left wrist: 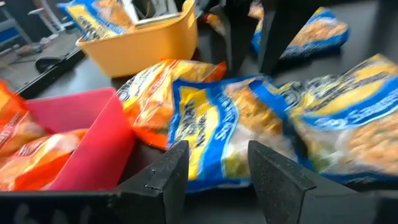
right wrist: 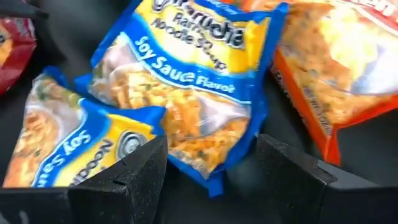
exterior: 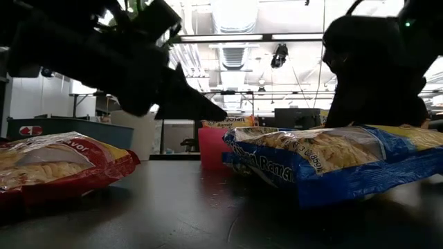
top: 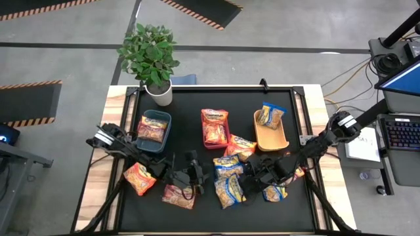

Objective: Sort Maruchan noodles
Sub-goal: Put the blue noodle pack into the yellow bin

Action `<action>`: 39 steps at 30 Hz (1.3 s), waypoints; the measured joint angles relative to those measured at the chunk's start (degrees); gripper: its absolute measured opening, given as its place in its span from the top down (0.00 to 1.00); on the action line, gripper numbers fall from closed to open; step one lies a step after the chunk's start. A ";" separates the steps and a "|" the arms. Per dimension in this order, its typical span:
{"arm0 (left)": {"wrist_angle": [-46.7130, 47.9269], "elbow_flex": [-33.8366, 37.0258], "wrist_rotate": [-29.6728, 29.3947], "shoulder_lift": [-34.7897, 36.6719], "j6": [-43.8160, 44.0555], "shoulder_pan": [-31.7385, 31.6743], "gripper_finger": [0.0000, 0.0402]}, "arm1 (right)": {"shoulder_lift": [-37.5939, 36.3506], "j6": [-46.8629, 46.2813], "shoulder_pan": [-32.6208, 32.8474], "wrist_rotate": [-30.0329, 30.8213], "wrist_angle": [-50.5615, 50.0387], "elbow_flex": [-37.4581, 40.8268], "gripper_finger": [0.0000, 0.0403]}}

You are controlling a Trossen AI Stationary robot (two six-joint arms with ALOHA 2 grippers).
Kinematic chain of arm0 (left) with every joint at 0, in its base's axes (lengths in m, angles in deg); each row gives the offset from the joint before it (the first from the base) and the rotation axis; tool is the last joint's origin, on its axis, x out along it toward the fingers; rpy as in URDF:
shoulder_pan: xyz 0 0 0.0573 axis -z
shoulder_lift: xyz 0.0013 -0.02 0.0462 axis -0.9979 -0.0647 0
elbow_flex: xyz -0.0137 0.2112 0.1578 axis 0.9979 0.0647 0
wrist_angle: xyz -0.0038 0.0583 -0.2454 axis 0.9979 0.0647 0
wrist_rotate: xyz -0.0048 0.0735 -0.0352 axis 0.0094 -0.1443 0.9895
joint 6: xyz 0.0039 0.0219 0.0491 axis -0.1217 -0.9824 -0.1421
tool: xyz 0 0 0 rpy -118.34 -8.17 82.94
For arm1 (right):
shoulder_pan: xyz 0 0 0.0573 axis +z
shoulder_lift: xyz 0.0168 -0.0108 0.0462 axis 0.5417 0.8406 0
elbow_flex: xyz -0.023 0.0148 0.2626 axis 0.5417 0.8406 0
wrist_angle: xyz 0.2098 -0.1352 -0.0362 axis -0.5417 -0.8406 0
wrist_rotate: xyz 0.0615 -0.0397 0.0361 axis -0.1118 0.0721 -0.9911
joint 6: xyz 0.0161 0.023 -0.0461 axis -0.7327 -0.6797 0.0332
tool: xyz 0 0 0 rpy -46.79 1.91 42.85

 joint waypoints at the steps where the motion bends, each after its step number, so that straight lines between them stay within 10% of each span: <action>1: 0.23 -0.47 0.00 -0.56 0.00 -0.19 0.64 | 0.37 -0.46 0.00 0.38 1.86 0.76 0.41; 11: 0.27 -1.28 0.12 -1.95 0.28 -0.36 0.70 | 6.27 5.34 -0.45 1.43 21.36 1.14 0.42; 39: 15.17 0.97 0.71 -1.19 13.15 1.03 0.71 | 9.17 7.97 -4.82 2.39 24.25 -1.57 0.29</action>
